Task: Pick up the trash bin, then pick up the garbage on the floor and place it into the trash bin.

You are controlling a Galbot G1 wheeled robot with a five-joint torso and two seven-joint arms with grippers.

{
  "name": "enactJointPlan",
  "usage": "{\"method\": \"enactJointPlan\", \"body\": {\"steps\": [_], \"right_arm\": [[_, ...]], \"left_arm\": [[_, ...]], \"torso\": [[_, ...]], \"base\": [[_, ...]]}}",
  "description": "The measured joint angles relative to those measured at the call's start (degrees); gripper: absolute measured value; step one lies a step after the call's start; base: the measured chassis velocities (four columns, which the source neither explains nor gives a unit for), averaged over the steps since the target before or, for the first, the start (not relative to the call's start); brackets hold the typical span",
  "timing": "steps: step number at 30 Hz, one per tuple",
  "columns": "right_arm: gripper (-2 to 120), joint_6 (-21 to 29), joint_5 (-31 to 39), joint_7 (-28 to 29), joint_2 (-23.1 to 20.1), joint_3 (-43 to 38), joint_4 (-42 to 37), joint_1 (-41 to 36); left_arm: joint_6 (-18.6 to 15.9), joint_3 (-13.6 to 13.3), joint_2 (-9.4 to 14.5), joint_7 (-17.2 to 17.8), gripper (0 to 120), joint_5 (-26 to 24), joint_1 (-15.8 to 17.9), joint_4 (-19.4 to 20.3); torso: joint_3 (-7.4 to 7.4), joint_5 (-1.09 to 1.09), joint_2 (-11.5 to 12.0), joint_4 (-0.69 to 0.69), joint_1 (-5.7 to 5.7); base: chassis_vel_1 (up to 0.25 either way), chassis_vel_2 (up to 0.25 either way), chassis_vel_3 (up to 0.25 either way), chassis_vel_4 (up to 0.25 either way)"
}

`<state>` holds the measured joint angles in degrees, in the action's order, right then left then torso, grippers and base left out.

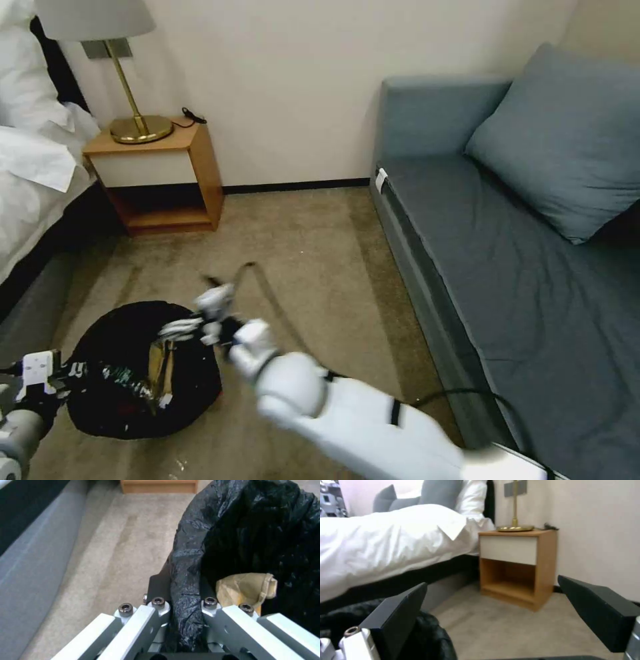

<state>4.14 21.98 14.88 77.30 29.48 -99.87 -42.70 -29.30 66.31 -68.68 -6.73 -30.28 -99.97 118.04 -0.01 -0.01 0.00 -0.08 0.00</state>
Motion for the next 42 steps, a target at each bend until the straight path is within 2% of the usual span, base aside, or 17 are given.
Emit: {"method": "enactJointPlan", "body": {"steps": [2,3,5,8,10,13,17,19,26,30,36,42], "right_arm": [[100,-0.2,-1.5,-0.5,-1.8,-2.2,-2.0,-1.6],[100,-0.3,-3.2,-0.8,-4.4,-6.3,-4.4,-4.0],[100,-0.3,-4.4,-1.1,-6.1,-9.0,-5.9,-6.1],[100,-0.9,-7.5,-2.6,-9.3,-20.1,-11.8,-15.7],[100,-1.2,-8.1,-3.0,-9.3,-23.0,-12.9,-18.2],[100,-1.8,-10.5,-4.4,-8.5,-32.6,-17.0,-27.2],[100,-1.3,-11.3,-4.9,-7.8,-36.6,-19.9,-32.8],[100,-1.7,-12.4,-5.4,-6.7,-40.3,-22.8,-38.8],[100,-4.9,-14.3,-6.2,-5.0,-46.0,-26.3,-46.4],[100,-9.1,-15.2,-7.1,-2.9,-49.4,-27.5,-52.3],[100,-10.1,-15.3,-7.3,-2.6,-49.9,-27.5,-53.3],[100,-10.1,-15.3,-7.3,-2.6,-49.8,-27.5,-53.1]], "left_arm": [[0.0,-0.3,0.0,0.0,5,0.0,0.2,0.0],[0.0,-0.5,0.1,0.1,5,0.0,0.3,0.0],[0.0,-0.5,0.2,0.3,5,0.0,0.4,0.0],[0.0,-0.6,0.1,0.6,5,-0.5,0.8,0.1],[0.1,-0.6,0.0,0.7,5,-0.7,0.8,0.1],[0.3,-0.8,-0.1,0.8,5,-1.0,0.8,-0.1],[0.3,-1.1,-0.1,0.9,5,-1.0,0.9,-0.1],[0.3,-1.6,-0.1,0.9,5,-1.1,1.3,-0.1],[0.3,-2.0,-0.1,1.0,5,-1.6,1.4,-0.1],[0.2,-1.5,-0.4,1.1,5,-2.4,1.2,0.0],[-0.1,-0.5,-0.4,1.8,5,-4.1,0.9,0.0],[-3.1,1.8,-1.0,4.8,5,-14.2,1.7,-1.7]], "torso": [[0.01,-0.04,0.0,0.11,0.0],[0.0,-0.03,0.0,0.1,0.0],[0.0,0.01,0.0,0.09,0.0],[0.0,-0.01,0.0,0.05,0.0],[0.0,-0.02,0.0,0.05,0.0],[0.0,-0.02,0.0,0.08,0.0],[0.0,-0.01,0.0,0.07,0.0],[0.0,-0.01,0.0,0.07,0.0],[0.0,0.0,0.0,0.08,0.0],[0.0,0.01,0.0,0.06,0.0],[0.0,0.0,0.0,0.08,0.0],[0.0,0.01,0.0,0.08,0.0]], "base": [[0.0,0.0,0.0,0.0],[0.0,0.0,0.0,0.0],[0.0,0.0,0.0,0.0],[0.0,0.0,0.0,0.0],[0.0,0.0,0.0,0.0],[0.0,0.0,0.0,0.0],[0.0,0.0,0.0,0.0],[0.0,0.0,0.0,0.0],[0.0,0.0,0.0,0.0],[0.0,0.0,0.0,0.0],[0.0,0.0,0.0,0.0],[0.0,0.0,0.0,0.0]]}}
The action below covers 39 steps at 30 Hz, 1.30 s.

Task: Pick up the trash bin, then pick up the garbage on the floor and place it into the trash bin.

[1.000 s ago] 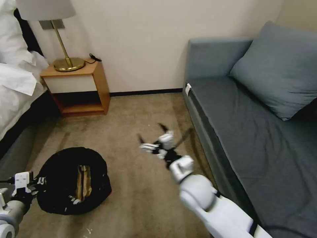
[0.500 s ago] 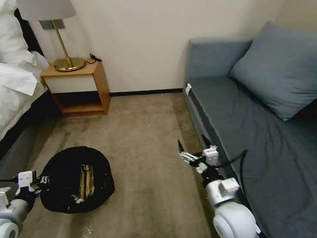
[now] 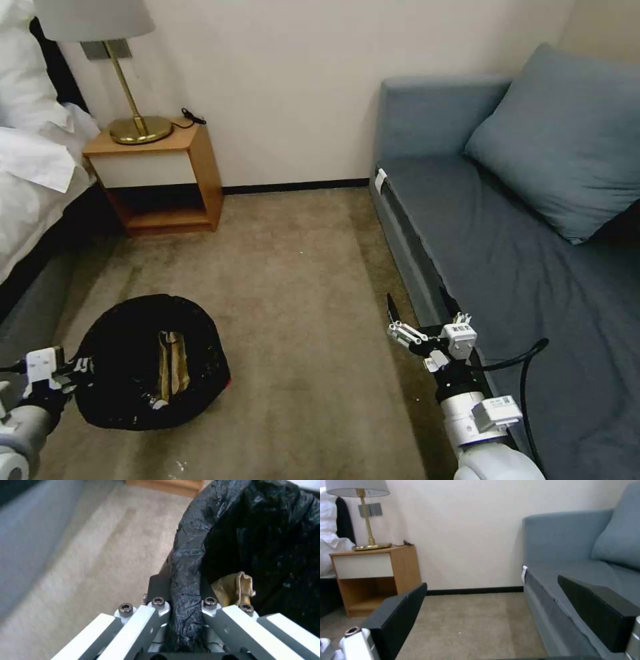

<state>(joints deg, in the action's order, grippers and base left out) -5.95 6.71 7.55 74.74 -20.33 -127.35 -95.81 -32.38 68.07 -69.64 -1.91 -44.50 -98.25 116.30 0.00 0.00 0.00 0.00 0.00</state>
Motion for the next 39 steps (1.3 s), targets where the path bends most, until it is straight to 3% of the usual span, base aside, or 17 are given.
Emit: {"method": "enactJointPlan", "body": {"steps": [4,9,15,23,32,37,39], "right_arm": [[100,0.0,0.0,0.0,0.0,0.1,0.1,0.1],[100,0.1,0.1,0.0,0.0,0.2,0.2,0.2],[100,0.1,0.1,0.0,-0.1,0.3,0.2,0.3],[100,0.2,0.1,0.0,-0.1,0.3,0.3,0.3],[100,0.2,0.1,0.0,-0.1,0.4,0.3,0.4],[100,0.2,0.2,0.0,-0.1,0.4,0.3,0.4],[100,0.2,0.2,0.0,-0.1,0.4,0.3,0.4]], "left_arm": [[-1.2,2.5,-0.2,1.9,5,-6.2,0.7,-4.6],[-1.1,4.1,-0.1,2.1,5,-8.6,1.4,-10.3],[-0.8,4.1,-0.3,2.0,5,-10.1,2.6,-14.9],[0.3,4.0,-0.5,1.4,6,-8.7,2.9,-16.7],[1.1,5.4,-0.7,-0.1,40,-7.7,2.2,-15.8],[1.8,6.0,-0.9,-0.9,52,-7.4,2.0,-14.7],[3.2,6.7,-1.0,-1.6,63,-6.6,1.5,-12.9]], "torso": [[0.0,0.0,0.0,0.0,0.0],[0.0,0.01,0.0,0.0,0.0],[0.0,0.0,0.0,0.0,0.0],[0.0,0.0,0.0,0.01,0.0],[0.0,-0.01,0.0,0.0,0.0],[0.0,-0.01,0.0,0.0,0.0],[0.0,-0.01,0.0,0.0,0.0]], "base": [[0.0,0.0,0.0,0.0],[0.0,0.0,0.0,0.0],[0.0,0.0,0.0,0.0],[0.0,0.0,0.0,0.0],[0.0,0.0,0.0,0.0],[0.0,0.0,0.0,0.0],[0.0,0.0,0.0,0.0]]}}
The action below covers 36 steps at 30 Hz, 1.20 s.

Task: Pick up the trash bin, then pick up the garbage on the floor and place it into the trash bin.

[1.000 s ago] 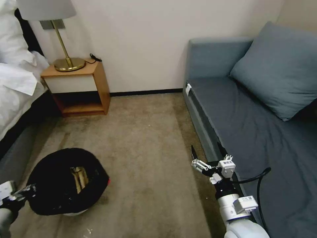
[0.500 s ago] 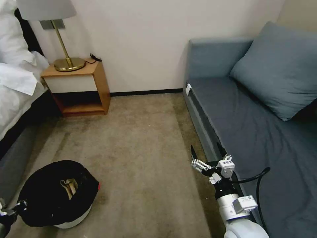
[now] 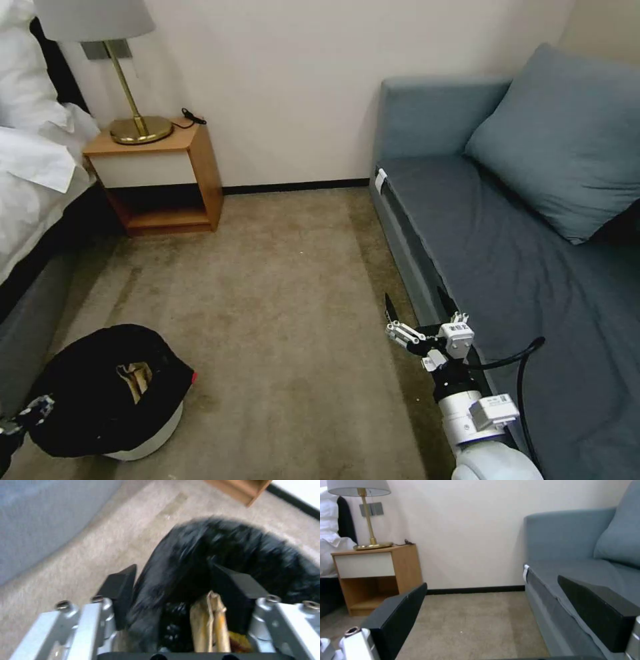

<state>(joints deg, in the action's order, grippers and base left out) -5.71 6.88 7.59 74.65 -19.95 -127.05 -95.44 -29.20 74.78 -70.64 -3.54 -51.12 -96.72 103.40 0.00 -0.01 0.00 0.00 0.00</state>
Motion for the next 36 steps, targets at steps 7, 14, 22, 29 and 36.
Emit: {"method": "enactJointPlan", "body": {"steps": [7,14,22,29,36], "right_arm": [[100,0.0,0.0,0.0,0.0,0.0,0.0,0.0],[100,0.0,0.0,0.0,0.0,0.0,0.0,0.0],[100,0.0,0.0,0.1,0.0,0.0,0.0,0.0],[100,0.0,0.0,0.1,0.0,0.0,0.0,0.0],[100,0.0,0.0,0.0,0.0,0.0,0.0,0.0]], "left_arm": [[10.5,0.8,-0.4,-3.6,87,4.9,-2.0,5.3],[24.6,-5.7,-3.3,-7.0,100,9.4,-4.0,15.1],[39.6,-9.8,-8.2,-6.1,100,19.7,-7.0,23.4],[46.8,-17.2,-11.7,-4.5,100,30.6,-9.2,26.8],[49.9,-19.3,-11.2,-4.1,100,31.8,-9.8,25.3]], "torso": [[0.0,-0.01,0.0,0.0,0.0],[0.0,0.01,0.0,-0.01,0.0],[0.0,0.0,0.0,0.0,0.0],[0.0,0.0,0.0,0.0,0.0],[0.0,0.0,0.0,0.01,0.0]], "base": [[0.0,0.0,0.0,0.0],[0.0,0.0,0.0,0.0],[0.0,0.0,0.0,0.0],[0.0,0.0,0.0,0.0],[0.0,0.0,0.0,0.0]]}}
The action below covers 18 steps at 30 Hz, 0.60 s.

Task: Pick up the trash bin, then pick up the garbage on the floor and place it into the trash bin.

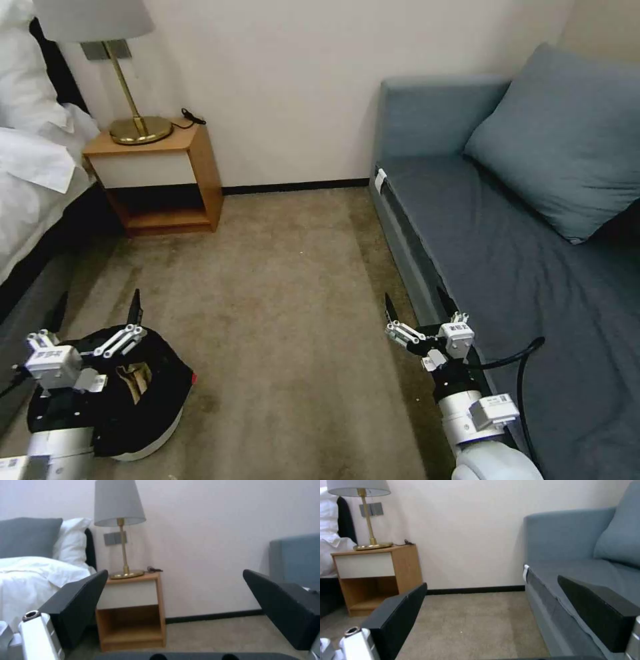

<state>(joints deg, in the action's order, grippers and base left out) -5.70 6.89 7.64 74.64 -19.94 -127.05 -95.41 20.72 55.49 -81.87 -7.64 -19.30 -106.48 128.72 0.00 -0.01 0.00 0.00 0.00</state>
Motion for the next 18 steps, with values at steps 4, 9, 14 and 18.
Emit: {"method": "enactJointPlan", "body": {"steps": [4,9,14,18], "right_arm": [[100,0.0,0.0,0.0,0.0,0.0,0.0,0.0],[100,0.0,0.0,0.0,0.0,0.0,0.0,0.0],[100,0.0,0.0,0.0,0.0,0.0,0.0,0.0],[100,0.0,0.0,0.0,0.0,0.0,0.0,0.0]], "left_arm": [[0.0,0.0,0.2,0.0,100,0.0,-0.1,-0.1],[-0.1,0.0,0.2,0.0,100,-0.2,-0.1,-0.2],[-0.2,0.1,0.3,-0.1,100,-0.3,-0.1,-0.2],[-0.3,0.1,0.3,-0.1,100,-0.4,-0.1,-0.2]], "torso": [[0.0,0.0,0.0,-0.01,0.0],[0.0,0.01,0.0,0.0,0.0],[0.0,0.0,0.0,0.0,0.0],[0.0,0.01,0.0,0.0,0.0]], "base": [[0.0,0.0,0.0,0.0],[0.0,0.0,0.0,0.0],[0.0,0.0,0.0,0.0],[0.0,0.0,0.0,0.0]]}}
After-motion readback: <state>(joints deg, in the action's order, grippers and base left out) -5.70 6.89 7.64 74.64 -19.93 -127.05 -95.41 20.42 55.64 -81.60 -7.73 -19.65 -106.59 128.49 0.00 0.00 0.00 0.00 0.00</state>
